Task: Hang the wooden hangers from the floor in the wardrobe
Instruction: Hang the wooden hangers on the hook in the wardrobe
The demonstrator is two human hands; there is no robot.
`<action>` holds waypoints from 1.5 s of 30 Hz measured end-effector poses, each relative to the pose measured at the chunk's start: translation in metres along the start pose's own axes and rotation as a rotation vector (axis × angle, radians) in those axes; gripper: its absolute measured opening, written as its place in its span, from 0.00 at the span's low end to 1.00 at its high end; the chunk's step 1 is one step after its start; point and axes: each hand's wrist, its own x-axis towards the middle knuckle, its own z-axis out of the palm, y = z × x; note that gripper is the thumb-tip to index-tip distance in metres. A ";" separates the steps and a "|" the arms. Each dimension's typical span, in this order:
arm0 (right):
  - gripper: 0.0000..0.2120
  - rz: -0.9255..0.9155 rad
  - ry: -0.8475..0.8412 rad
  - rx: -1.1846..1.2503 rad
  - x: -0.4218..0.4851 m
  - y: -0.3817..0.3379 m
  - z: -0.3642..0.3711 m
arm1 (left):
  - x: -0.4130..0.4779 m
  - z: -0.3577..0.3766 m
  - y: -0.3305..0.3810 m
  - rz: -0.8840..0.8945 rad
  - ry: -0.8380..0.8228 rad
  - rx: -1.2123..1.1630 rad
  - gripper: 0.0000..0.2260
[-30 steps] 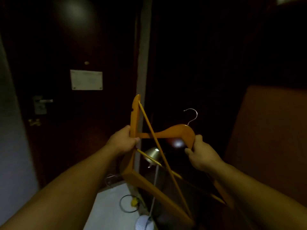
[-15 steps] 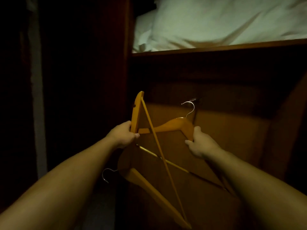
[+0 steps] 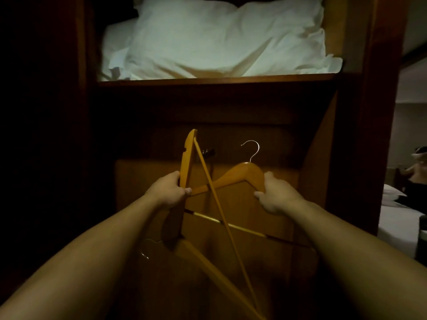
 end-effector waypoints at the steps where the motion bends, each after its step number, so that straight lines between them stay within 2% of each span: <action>1: 0.23 0.005 0.004 -0.007 0.007 -0.002 0.004 | 0.009 -0.001 -0.002 0.010 -0.002 0.005 0.14; 12: 0.24 0.084 0.051 0.058 0.098 -0.043 0.064 | 0.108 -0.024 -0.031 0.087 -0.004 0.040 0.16; 20: 0.25 0.140 -0.005 0.014 0.157 -0.048 0.086 | 0.153 -0.014 -0.029 0.115 -0.054 0.016 0.18; 33: 0.28 0.077 -0.070 0.046 0.273 -0.042 0.122 | 0.202 -0.005 -0.019 0.093 -0.026 0.062 0.16; 40: 0.25 0.052 -0.080 0.096 0.297 -0.037 0.134 | 0.209 -0.003 -0.015 0.061 -0.025 0.089 0.14; 45: 0.28 0.014 -0.120 0.041 0.299 -0.037 0.141 | 0.208 0.001 -0.010 0.068 -0.002 0.137 0.15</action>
